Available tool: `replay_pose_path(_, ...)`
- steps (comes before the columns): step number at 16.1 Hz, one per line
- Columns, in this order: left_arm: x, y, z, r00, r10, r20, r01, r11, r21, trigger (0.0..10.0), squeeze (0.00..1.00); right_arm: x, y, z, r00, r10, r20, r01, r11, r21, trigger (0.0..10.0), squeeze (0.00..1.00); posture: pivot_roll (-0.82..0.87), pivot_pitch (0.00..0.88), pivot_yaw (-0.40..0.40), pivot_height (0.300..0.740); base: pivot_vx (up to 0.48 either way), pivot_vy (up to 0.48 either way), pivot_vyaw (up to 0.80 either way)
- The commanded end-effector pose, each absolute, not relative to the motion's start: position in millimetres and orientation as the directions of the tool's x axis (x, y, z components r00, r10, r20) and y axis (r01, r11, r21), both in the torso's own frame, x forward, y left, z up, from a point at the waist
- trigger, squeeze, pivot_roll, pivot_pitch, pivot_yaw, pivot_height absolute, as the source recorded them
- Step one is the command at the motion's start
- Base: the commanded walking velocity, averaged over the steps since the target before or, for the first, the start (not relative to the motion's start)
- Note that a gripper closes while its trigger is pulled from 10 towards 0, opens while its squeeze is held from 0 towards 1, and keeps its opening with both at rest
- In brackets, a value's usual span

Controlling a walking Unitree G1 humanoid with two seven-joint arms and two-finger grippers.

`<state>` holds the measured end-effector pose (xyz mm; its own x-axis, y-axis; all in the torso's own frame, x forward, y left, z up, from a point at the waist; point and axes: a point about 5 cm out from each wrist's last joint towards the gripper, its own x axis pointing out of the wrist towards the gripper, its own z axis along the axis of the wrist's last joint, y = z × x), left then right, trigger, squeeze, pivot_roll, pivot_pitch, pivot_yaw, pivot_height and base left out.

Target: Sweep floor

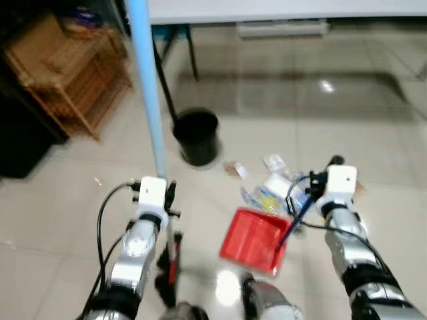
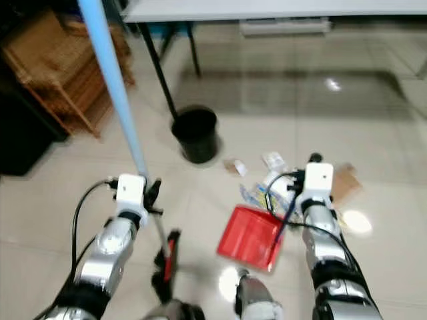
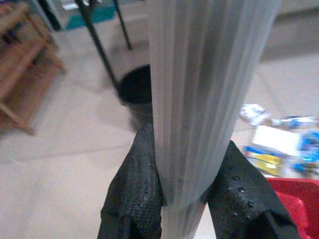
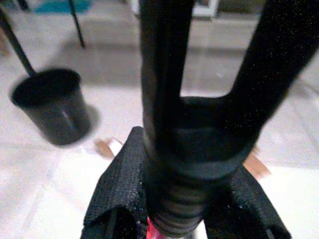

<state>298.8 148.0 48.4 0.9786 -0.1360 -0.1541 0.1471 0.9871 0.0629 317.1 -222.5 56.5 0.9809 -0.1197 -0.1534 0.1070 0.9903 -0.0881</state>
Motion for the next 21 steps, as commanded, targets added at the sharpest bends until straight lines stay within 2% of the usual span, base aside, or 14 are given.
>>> replay_pose_path(1,295.0,159.0,43.6,0.979,-0.109,-0.175,0.117,0.993,0.035,10.0,0.00,319.1,-219.4,60.7,0.986,-0.108,-0.129,0.098,0.992,-0.085,10.0,0.00,-0.21,0.152,0.109,0.740,0.334,0.000,0.00)
replay_pose_path(3,295.8,159.9,43.4,0.978,-0.107,-0.178,0.115,0.993,0.037,10.0,0.00,318.3,-220.0,60.2,0.985,-0.110,-0.130,0.099,0.991,-0.087,10.0,0.00,-0.21,0.152,0.111,0.740,0.343,0.000,0.00)
replay_pose_path(14,295.3,159.7,40.4,0.976,-0.103,-0.192,0.112,0.993,0.039,10.0,0.00,317.8,-222.3,60.2,0.984,-0.120,-0.133,0.109,0.990,-0.084,10.0,0.00,-0.22,0.157,0.118,0.740,0.000,0.000,0.00)
replay_pose_path(21,295.4,165.0,39.0,0.976,-0.090,-0.198,0.100,0.994,0.041,10.0,0.00,322.9,-221.3,65.3,0.985,-0.121,-0.120,0.112,0.990,-0.082,10.0,0.00,-0.22,0.159,0.128,0.740,0.000,0.000,-0.77)
